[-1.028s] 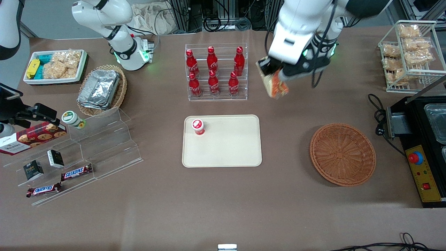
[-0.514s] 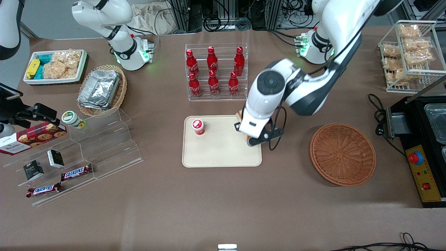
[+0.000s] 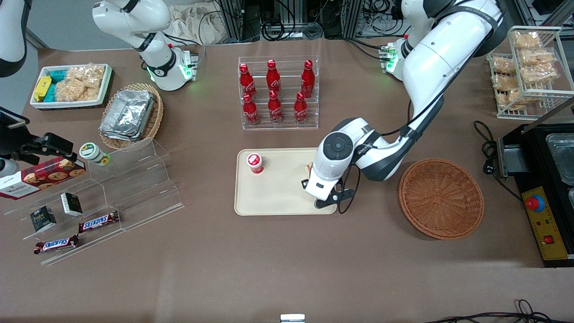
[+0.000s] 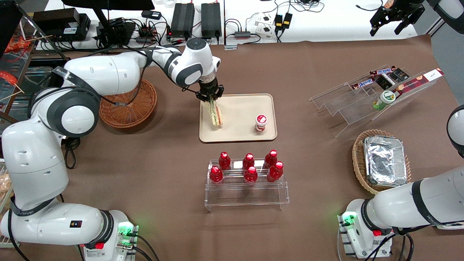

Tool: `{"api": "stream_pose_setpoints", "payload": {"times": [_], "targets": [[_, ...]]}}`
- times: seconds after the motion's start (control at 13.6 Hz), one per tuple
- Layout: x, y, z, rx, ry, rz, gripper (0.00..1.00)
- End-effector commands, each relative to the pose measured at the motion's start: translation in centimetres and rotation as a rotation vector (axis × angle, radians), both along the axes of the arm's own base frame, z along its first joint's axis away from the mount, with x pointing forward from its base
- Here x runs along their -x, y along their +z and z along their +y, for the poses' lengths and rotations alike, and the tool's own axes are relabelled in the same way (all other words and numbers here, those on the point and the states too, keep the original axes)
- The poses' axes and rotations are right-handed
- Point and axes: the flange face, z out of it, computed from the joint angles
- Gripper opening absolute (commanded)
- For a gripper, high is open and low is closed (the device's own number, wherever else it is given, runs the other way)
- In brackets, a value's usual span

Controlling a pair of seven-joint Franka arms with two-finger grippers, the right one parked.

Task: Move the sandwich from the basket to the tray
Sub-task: 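Carry the sandwich over the beige tray and lower it onto the tray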

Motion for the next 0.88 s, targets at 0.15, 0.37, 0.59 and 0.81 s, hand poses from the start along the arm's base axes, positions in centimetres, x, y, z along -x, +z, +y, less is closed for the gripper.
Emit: {"api": "stream_pose_setpoints", "payload": {"times": [0.15, 0.37, 0.59, 0.81], "targets": [[-0.9, -0.1, -0.4, 0.005, 0.02, -0.036, 0.86], [-1.4, 5.8, 0.3, -0.025, 0.123, -0.089, 1.0], [-1.0, 15.3, 2.8, -0.09, 0.216, -0.165, 1.0], [-1.1, 23.5, 7.2, -0.077, 0.333, -0.2, 1.0]]}}
